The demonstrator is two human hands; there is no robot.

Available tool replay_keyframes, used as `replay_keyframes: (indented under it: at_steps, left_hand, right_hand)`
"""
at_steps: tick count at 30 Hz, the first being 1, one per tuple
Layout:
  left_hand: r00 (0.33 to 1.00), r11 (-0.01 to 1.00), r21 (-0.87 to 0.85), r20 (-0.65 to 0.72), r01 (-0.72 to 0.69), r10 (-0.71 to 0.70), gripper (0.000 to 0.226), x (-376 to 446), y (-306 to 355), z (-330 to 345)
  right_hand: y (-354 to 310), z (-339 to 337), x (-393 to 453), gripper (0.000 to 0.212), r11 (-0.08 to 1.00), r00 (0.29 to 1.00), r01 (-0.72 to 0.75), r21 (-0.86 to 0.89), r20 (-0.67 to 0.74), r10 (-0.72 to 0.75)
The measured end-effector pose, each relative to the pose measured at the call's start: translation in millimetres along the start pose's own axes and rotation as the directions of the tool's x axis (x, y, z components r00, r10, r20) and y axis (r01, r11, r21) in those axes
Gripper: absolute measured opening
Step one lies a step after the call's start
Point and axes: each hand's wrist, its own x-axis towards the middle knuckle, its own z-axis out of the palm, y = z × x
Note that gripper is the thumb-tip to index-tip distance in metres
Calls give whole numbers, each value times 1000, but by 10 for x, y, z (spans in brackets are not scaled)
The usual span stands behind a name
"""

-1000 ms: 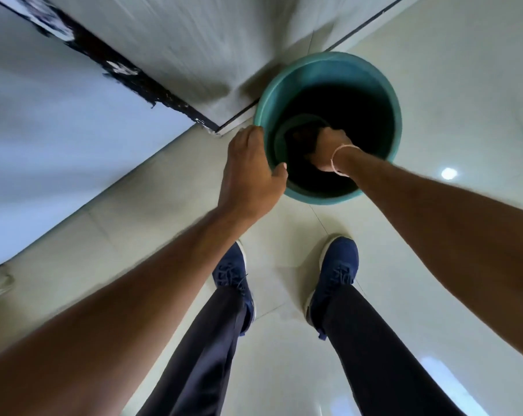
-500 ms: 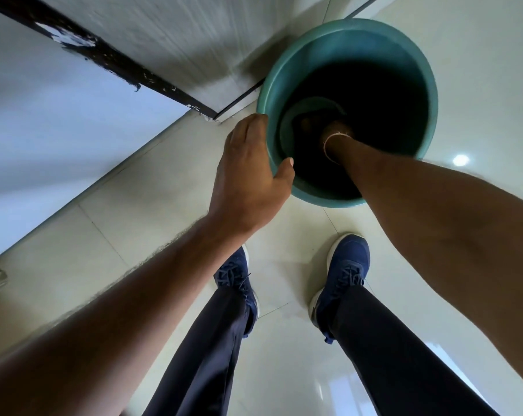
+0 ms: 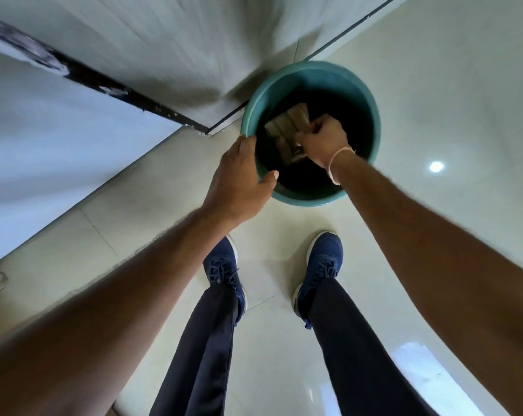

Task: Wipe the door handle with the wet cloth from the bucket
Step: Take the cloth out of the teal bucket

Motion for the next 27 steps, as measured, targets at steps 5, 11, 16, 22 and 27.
replay_keyframes:
  at_steps: [5,11,16,22,27]
  left_hand:
    - [997,988,-144,-43,61,-68,46,-413,480,-463]
    - [988,868,-475,14,143,-155,47,-1215,1149,-1138]
    - [983,565,-807,176,171,-45,43,-1990,1708,-1724]
    - [955,309,-929,257,203,146,45,-2917,2045,-2437]
    - [990,394,-916,120,81,75,8,-3544,2020,-2820]
  right_hand:
    - [-251,-664,-969,44,994,997,77,73,1,-78]
    - [-836,-1502,-2485,30,944,987,134,301,49,-156]
    - [-1299,-2088,-3703,22,699,979,32,714,119,-167]
    - [-1642,-2413,-4900,16,605,988,52,795,47,-147]
    - [-1633,-2310,-5510,35,910,929,291,296,-316,-194]
